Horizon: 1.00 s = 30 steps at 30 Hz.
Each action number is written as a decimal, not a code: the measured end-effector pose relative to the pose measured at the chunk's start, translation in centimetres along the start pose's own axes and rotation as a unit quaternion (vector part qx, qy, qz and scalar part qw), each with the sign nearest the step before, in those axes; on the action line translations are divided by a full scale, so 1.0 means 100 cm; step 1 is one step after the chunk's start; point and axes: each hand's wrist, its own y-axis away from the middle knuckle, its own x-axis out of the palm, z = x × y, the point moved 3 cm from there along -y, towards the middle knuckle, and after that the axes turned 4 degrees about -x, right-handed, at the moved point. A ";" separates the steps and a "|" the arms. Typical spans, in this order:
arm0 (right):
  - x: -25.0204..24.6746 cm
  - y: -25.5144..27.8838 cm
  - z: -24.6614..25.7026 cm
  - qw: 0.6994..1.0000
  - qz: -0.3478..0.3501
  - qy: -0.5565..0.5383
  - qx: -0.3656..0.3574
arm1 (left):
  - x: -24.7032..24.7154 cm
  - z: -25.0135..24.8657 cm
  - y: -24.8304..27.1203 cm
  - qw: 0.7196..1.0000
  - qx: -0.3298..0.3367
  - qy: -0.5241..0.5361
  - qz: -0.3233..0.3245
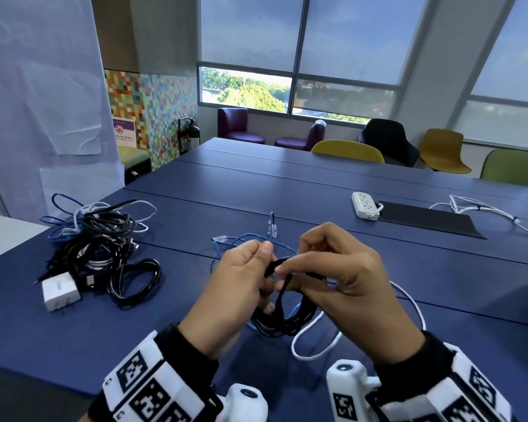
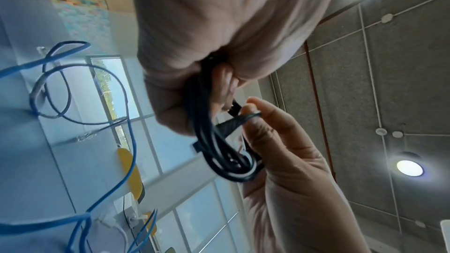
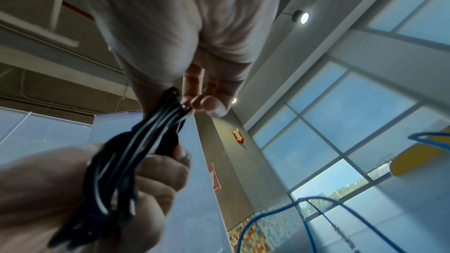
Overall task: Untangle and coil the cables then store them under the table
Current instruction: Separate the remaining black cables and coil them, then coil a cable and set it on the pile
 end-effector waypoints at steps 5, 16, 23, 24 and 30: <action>0.008 -0.001 -0.003 0.986 -0.022 -0.130 0.100 | 0.001 0.001 -0.002 1.000 -0.001 -0.004 -0.018; 0.010 -0.006 0.014 0.969 0.000 -0.104 0.223 | -0.015 0.006 -0.002 0.995 0.045 0.050 -0.078; 0.036 -0.008 0.024 0.966 0.041 -0.133 0.216 | -0.025 0.000 0.005 0.993 0.025 0.107 -0.042; 0.037 -0.009 0.023 0.952 0.028 -0.174 0.250 | -0.027 0.000 0.006 0.993 0.027 0.107 -0.040; 0.041 -0.012 0.018 0.772 -0.051 -0.466 0.429 | -0.054 0.003 0.006 0.995 0.044 -0.083 -0.021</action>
